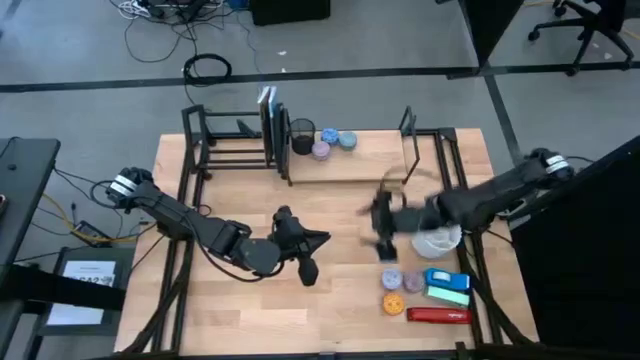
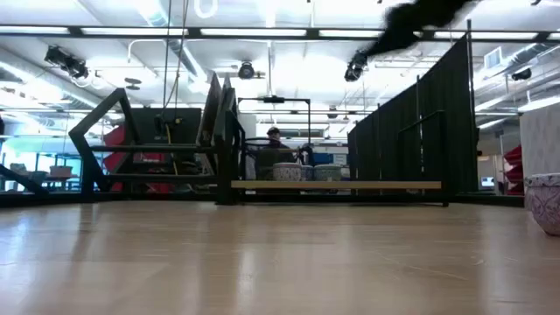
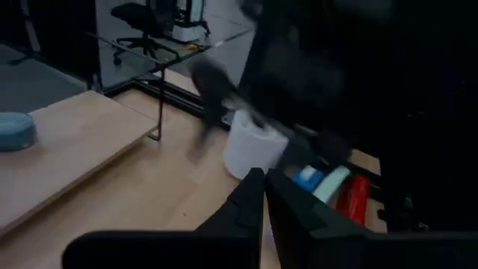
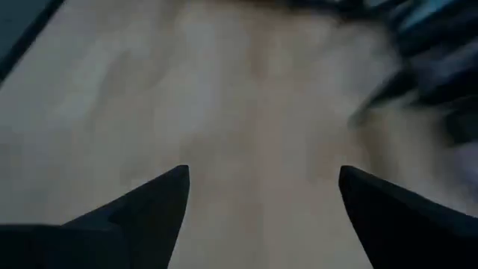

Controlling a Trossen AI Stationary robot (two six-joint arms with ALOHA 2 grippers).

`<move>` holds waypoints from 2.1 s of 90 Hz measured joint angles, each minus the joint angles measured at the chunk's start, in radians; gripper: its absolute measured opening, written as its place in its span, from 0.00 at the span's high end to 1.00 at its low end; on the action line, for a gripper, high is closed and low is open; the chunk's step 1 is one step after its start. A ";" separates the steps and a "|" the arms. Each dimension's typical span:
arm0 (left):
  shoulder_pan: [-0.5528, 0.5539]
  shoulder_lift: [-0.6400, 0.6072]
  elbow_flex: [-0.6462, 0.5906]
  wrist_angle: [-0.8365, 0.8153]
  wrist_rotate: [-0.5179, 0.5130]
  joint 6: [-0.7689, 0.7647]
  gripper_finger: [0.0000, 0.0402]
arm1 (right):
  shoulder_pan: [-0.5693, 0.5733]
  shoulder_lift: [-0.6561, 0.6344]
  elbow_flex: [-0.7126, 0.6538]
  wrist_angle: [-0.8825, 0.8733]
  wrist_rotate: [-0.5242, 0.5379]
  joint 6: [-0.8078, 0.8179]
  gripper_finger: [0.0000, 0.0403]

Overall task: Stock shelves
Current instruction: Remove the green scented candle from the shelf

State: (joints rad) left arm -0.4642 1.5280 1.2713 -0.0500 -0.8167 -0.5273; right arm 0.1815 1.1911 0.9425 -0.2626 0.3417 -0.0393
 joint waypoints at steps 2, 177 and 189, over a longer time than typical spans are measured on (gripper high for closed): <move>0.003 0.000 0.000 0.000 -0.009 0.000 1.00 | -0.041 0.000 0.018 0.002 -0.021 -0.015 0.23; 0.259 0.000 0.000 -0.284 0.206 0.018 0.91 | -0.893 0.715 0.336 -0.083 -0.412 -0.306 0.35; 0.259 0.000 0.000 -0.285 0.206 0.018 0.91 | -0.889 0.688 0.336 -0.155 -0.409 -0.308 0.35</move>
State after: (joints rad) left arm -0.2054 1.5280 1.2716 -0.3354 -0.6109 -0.5091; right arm -0.7071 1.8795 1.2789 -0.4180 -0.0678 -0.3470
